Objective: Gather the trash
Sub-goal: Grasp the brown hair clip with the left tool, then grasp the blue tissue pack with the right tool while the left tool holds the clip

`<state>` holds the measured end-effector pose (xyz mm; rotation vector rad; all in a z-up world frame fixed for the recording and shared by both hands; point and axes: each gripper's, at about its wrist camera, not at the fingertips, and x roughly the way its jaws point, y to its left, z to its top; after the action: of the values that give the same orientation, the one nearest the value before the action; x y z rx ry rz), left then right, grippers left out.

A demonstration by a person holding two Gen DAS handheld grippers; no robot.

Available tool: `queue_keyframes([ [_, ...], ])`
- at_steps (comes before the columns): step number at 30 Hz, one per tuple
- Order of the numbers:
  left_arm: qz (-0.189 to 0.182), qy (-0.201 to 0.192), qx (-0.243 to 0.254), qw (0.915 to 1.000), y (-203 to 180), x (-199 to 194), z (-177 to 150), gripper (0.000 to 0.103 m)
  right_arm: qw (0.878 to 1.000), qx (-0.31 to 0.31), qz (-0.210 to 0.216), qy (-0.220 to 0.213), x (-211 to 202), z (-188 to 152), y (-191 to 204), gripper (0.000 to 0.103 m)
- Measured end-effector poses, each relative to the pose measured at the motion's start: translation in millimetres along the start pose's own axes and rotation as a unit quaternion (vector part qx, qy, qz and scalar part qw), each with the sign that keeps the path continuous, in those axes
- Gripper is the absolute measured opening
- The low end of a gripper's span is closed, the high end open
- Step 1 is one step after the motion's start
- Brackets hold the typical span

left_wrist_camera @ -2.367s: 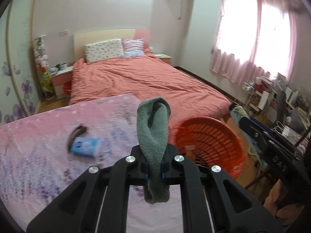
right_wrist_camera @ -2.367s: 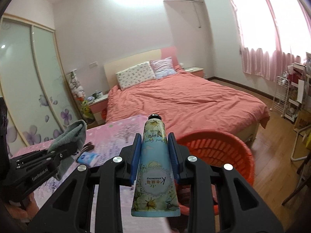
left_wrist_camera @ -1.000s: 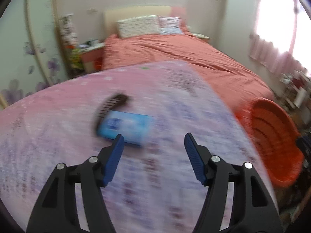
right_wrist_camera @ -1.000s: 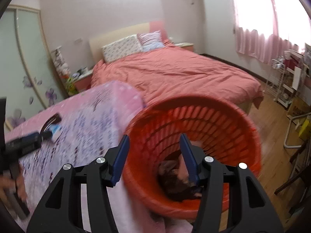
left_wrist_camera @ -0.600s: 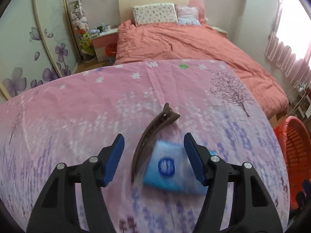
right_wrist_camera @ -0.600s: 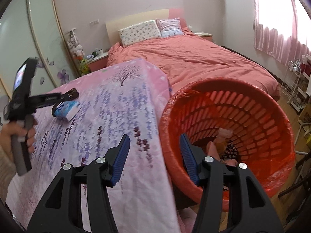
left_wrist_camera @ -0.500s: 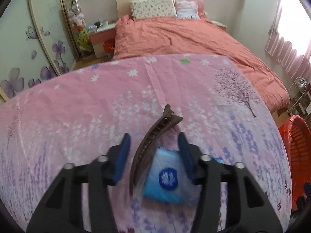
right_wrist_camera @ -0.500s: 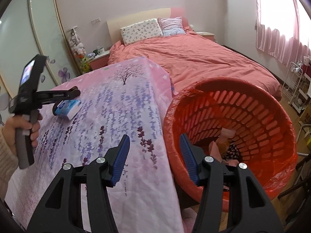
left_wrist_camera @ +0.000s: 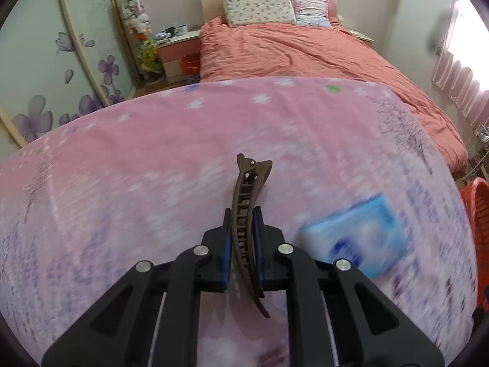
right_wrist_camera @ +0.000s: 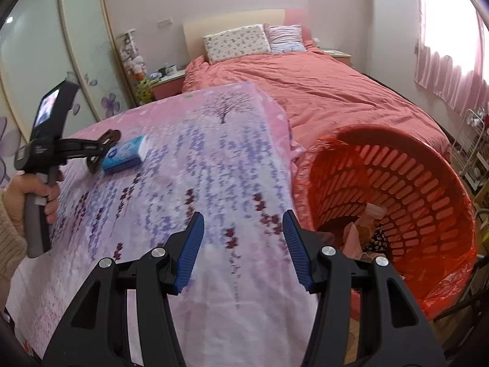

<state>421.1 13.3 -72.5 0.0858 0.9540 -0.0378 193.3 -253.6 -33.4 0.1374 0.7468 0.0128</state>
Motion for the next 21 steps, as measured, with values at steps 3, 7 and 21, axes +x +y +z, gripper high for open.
queue_keyframes([
  [3, 0.009, 0.001, -0.008, 0.9999, 31.1, -14.6, -22.8, 0.013, 1.0, 0.0, 0.016, 0.007, 3.3, 0.5, 12.1, 0.054],
  [7, 0.042, -0.005, -0.009, 0.9991, 68.5, -36.1, -59.8, 0.014, 0.999, -0.003, 0.039, 0.015, 12.3, 3.2, 34.2, 0.055],
  [21, 0.032, -0.028, -0.038, 0.9984, 99.1, -53.1, -87.2, 0.021, 0.998, -0.009, 0.049, 0.037, 84.2, 46.6, 125.3, 0.094],
])
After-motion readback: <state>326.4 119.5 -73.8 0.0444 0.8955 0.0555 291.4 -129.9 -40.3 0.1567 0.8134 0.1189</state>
